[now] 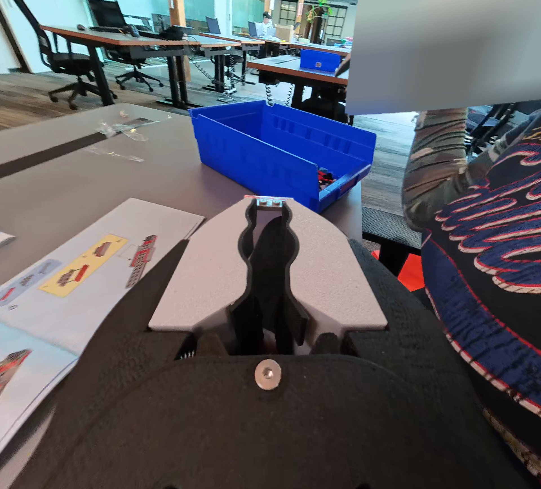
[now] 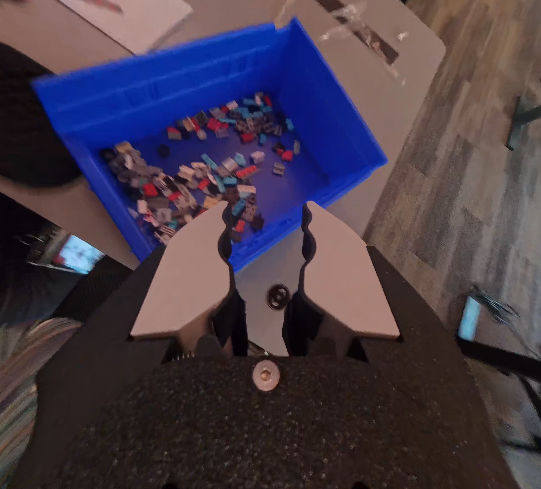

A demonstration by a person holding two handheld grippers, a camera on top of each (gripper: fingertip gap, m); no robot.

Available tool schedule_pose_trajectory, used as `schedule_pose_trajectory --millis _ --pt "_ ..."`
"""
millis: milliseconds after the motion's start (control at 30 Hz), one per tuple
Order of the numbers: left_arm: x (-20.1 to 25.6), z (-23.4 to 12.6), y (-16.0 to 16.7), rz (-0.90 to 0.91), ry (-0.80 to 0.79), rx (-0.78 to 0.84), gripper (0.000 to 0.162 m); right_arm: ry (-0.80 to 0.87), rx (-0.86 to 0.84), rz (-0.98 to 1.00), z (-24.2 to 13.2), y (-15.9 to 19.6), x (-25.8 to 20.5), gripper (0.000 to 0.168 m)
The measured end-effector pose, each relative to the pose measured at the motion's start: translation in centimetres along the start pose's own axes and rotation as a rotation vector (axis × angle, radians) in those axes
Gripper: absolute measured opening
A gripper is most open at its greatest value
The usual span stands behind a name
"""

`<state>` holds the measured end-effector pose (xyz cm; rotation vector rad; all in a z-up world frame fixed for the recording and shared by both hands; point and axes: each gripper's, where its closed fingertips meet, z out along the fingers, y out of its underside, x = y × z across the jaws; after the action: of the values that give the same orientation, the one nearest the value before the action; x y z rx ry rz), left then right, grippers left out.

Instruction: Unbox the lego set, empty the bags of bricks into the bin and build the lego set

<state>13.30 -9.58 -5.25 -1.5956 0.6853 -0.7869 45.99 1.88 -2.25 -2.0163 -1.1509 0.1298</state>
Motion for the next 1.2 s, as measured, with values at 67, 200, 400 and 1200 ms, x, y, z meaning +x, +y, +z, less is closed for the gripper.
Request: schedule_pose_trajectory --millis 67,200,400,1200 --pt "0.5 1.4 0.3 -0.016 0.029 -0.009 0.016 -0.112 0.082 0.025 0.5 -0.9 -2.0 0.042" --pt "1.9 3.7 1.2 -0.09 0.105 -0.026 0.016 -0.308 -0.099 -0.083 2.3 1.8 -5.0 0.042" --pt "2.8 7.2 3.1 -0.172 0.183 -0.099 0.017 -0.401 -0.111 -0.028 3.4 3.0 -4.9 0.038" --pt "4.2 9.8 7.3 -0.159 0.264 -0.265 0.016 -0.339 0.059 -0.059 5.7 0.8 -1.6 0.037"
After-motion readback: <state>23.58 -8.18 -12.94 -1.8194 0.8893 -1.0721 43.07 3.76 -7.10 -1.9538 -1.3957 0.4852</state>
